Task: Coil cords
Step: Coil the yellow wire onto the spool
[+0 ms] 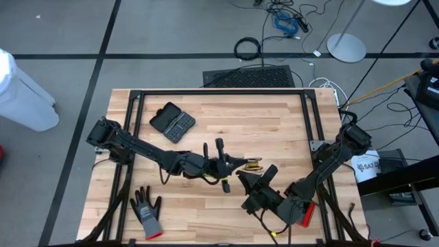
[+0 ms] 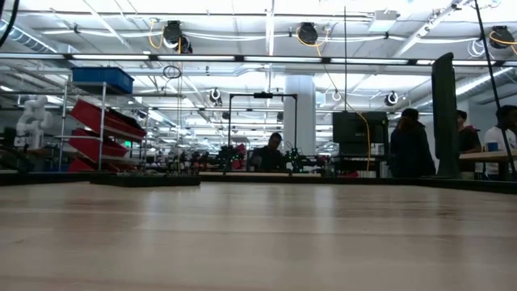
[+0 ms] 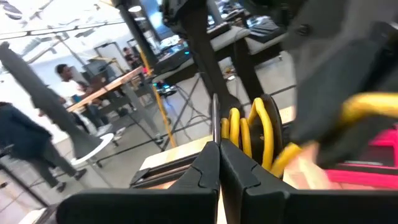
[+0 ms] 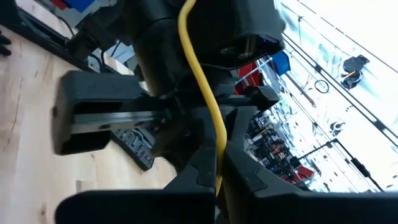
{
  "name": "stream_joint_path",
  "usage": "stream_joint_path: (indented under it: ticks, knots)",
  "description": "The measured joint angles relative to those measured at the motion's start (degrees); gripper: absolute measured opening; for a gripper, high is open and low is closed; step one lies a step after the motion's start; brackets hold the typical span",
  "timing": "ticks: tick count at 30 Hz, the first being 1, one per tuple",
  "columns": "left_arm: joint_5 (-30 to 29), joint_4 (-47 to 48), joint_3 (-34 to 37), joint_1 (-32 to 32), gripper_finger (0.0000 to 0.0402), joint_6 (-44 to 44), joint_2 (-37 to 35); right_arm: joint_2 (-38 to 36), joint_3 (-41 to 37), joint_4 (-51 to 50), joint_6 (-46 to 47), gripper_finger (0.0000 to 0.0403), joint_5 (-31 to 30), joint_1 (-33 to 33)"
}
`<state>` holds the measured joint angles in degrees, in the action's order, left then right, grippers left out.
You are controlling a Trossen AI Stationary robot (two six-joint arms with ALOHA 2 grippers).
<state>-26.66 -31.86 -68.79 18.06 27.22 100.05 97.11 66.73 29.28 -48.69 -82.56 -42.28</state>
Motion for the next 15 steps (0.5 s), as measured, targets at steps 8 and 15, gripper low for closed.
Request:
stream_joint_path:
  ticks: [8, 15]
  knots:
    - [0.7, 3.23, 0.0, -0.04, 0.0, 0.26, 0.0, -0.49, 0.07, -1.25, 0.31, 0.0001, -1.4, -0.25]
    - [1.46, 3.29, 0.0, -0.04, 0.0, 0.41, 0.0, -4.78, 0.07, -4.42, 2.47, 0.0, -6.05, -2.66]
